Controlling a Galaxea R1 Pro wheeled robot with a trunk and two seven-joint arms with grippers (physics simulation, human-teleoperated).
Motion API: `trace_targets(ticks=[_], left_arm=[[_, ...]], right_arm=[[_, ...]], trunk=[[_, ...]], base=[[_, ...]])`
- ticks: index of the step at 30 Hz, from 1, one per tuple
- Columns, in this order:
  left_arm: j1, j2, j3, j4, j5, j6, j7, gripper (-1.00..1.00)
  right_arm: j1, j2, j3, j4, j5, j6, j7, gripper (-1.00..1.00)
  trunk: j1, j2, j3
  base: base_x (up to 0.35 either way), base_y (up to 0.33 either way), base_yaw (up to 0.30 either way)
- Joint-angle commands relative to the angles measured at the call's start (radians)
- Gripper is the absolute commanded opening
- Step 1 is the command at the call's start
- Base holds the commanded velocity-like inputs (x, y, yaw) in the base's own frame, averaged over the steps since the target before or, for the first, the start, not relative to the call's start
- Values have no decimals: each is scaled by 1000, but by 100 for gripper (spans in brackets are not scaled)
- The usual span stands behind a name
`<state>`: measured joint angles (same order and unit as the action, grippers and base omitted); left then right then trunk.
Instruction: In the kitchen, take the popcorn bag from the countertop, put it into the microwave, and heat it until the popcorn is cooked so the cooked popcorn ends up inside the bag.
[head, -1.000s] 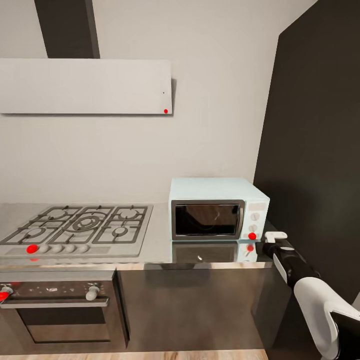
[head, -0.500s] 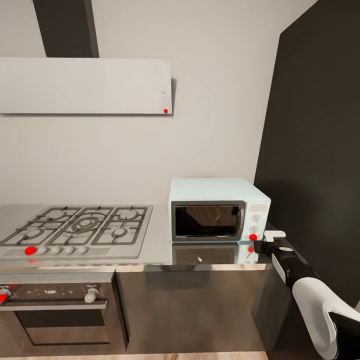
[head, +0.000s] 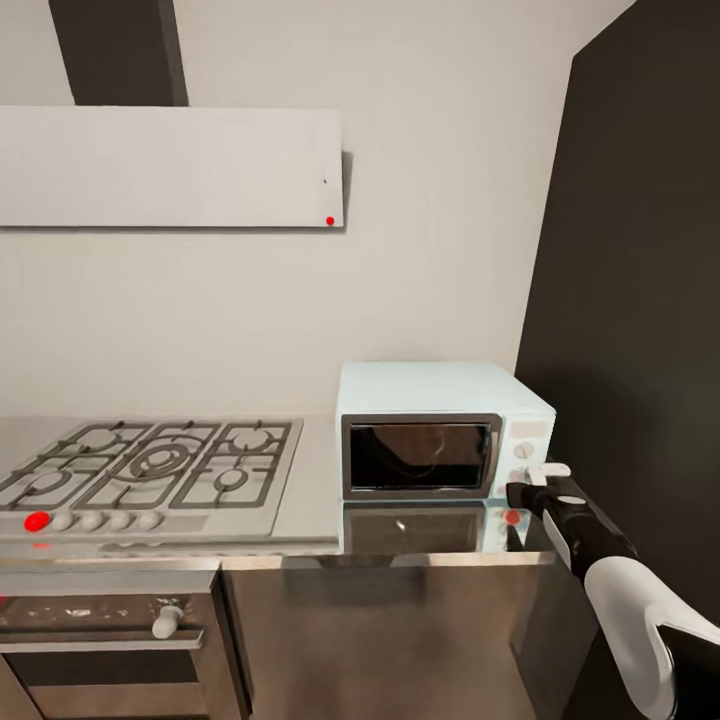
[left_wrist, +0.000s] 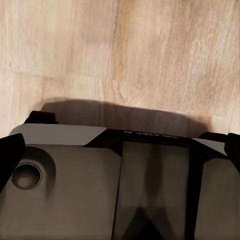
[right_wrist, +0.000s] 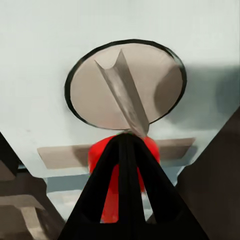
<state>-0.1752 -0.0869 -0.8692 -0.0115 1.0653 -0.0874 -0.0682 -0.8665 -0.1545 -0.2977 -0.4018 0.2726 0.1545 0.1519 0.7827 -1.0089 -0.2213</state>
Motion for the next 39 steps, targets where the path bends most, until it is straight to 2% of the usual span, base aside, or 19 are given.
trace_targets(ticks=[1,14,35,39], left_arm=[[-1,-1,-8,2,11,-3,-5,100],[-1,-1,-8,2,11,-3,-5,100],[-1,-2,-8,2,10,-3,-4,100],[-1,-2,-8,2,10,-3,-5,100]], right_arm=[[-5,1,-11,-5,12,5,6,-100],[-5,0,-11,-5,14,5,6,-100],[-5,1,-9,-6,22,8,7,-100],[-5,1,-9,-7,22,8,30,-100]], trunk=[[1,0,-1],[1,0,-1],[1,0,-1],[1,0,-1]], base=[[37,0,0],[-22,0,0],[-339,0,0],[-344,0,0]])
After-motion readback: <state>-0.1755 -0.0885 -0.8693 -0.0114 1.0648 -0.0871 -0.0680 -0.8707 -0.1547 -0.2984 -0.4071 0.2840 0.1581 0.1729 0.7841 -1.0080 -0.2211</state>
